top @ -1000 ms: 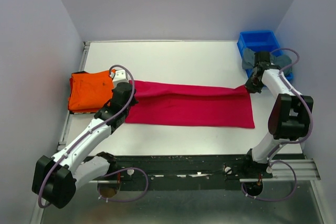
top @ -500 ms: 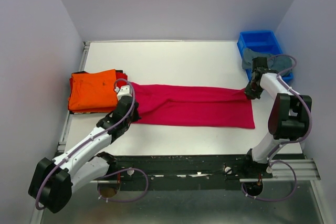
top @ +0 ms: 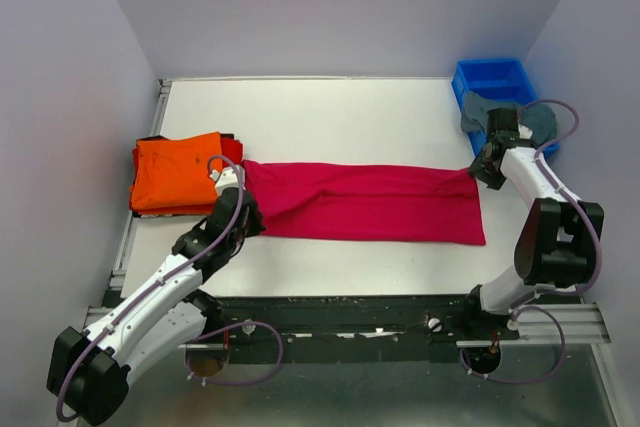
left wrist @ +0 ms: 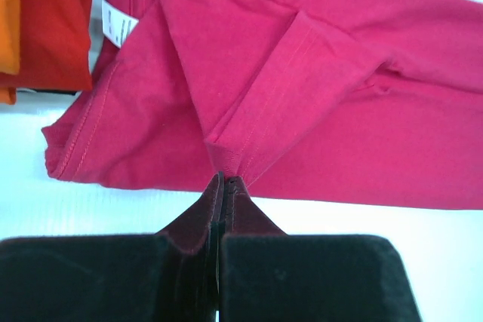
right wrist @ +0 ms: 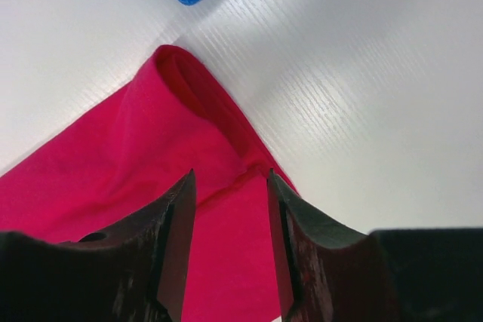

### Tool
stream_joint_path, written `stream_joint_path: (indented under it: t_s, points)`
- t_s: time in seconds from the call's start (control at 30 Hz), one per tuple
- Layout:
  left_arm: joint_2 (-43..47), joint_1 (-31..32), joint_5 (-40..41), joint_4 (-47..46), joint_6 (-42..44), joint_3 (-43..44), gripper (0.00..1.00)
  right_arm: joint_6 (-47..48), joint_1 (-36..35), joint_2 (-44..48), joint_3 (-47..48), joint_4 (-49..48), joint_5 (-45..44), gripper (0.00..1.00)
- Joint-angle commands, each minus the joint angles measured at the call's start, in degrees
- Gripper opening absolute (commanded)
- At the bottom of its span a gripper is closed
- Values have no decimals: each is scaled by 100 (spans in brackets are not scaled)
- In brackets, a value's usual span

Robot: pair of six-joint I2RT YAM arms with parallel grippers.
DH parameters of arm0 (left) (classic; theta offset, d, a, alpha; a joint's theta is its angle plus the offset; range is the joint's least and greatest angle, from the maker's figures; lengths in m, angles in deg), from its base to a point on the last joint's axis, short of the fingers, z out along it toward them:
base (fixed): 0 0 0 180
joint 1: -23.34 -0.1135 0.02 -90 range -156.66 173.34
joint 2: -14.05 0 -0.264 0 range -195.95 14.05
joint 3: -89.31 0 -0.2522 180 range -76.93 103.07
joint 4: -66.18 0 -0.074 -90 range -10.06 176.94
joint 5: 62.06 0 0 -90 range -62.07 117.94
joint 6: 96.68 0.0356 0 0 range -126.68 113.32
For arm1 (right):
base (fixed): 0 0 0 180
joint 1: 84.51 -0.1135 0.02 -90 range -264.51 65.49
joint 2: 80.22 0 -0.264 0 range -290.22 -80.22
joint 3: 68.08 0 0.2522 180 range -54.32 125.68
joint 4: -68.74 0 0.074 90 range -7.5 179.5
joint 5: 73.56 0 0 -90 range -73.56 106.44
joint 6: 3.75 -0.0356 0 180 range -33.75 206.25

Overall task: Fold and stack the t-shirts
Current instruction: Fold the other side of the tshirt into a rectangle

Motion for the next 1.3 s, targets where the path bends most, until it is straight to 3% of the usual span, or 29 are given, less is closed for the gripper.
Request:
stream_joint_path:
  t_s: [0.0,0.27,0.6,0.67,0.83,1.07,1.2,1.27]
  points:
    - [183,33,163,382,-29,259,0,98,55,263,-101,-327,199,51]
    - [236,33,163,452,-64,233,0,81,46,-572,425,-257,429,49]
    - [297,24,172,506,-187,119,0,55,46,-1662,1235,209,289,38]
    - [315,24,102,505,-239,66,0,11,55,-1680,1191,209,210,33]
    - [403,24,40,514,-345,-39,0,-68,116,-1698,1147,270,51,1]
    - [455,24,-136,435,-494,-189,0,-43,231,-1206,901,218,-3,1]
    - [429,24,-92,391,-468,-224,0,134,231,-609,384,-142,753,30]
    - [385,24,-83,400,-442,-180,0,98,231,-441,190,-186,964,31]
